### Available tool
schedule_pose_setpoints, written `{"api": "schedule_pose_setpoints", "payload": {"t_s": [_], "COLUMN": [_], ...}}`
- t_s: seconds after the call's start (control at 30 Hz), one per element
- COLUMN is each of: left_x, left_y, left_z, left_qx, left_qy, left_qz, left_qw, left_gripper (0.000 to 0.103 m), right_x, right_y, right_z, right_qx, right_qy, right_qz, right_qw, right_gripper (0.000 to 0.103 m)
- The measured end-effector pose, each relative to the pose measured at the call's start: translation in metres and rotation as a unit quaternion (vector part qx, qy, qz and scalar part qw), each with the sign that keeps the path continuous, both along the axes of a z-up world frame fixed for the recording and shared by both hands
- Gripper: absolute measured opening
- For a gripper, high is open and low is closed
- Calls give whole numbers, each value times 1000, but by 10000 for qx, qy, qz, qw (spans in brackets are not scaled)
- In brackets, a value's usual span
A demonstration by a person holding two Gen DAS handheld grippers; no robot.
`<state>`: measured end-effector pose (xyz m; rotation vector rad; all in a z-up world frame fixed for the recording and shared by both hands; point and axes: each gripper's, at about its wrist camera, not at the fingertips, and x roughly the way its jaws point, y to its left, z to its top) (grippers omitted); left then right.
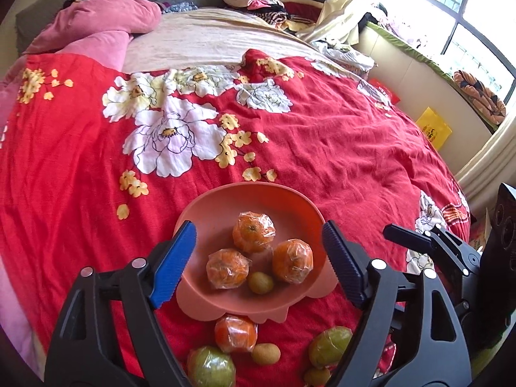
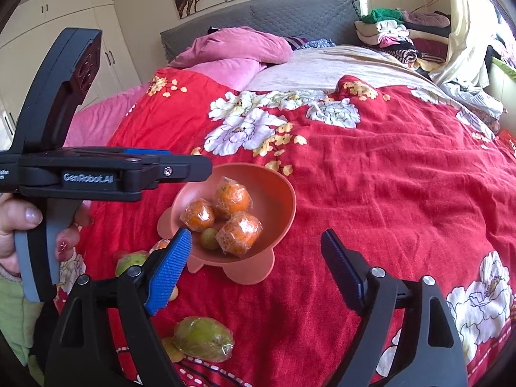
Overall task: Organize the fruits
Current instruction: 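Withdraw both open tools from the bowl back over the loose fruit, then move the left tool toward a large green bagged fruit while the right tool approaches another green bagged fruit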
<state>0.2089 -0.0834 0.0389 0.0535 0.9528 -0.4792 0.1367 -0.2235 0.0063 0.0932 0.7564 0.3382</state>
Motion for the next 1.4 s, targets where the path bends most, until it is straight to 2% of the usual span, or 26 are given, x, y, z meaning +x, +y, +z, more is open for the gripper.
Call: {"api": "schedule_pose_setpoints", "payload": {"t_s": [0.13, 0.4, 0.73, 1.4], "left_x": [-8, -23, -44, -81], "left_y": [8, 32, 56, 67], "left_z": [7, 20, 24, 16], "left_qx": [4, 49, -10, -20], "left_qy": [-65, -217, -259, -310], "left_qz": [105, 285, 428, 554], "left_qw": [9999, 9993, 9987, 9980], "left_gripper": [83, 93, 93, 93], "right_x": [-4, -12, -21, -42], "right_y": [-1, -2, 5, 18], "right_z": [7, 20, 26, 29], "right_qx": [8, 7, -47, -134], "right_qy": [-87, -235, -281, -219], "right_qz": [0, -33, 43, 183], "right_qw": [10000, 9997, 9996, 9995], "right_gripper": [89, 92, 93, 94]}}
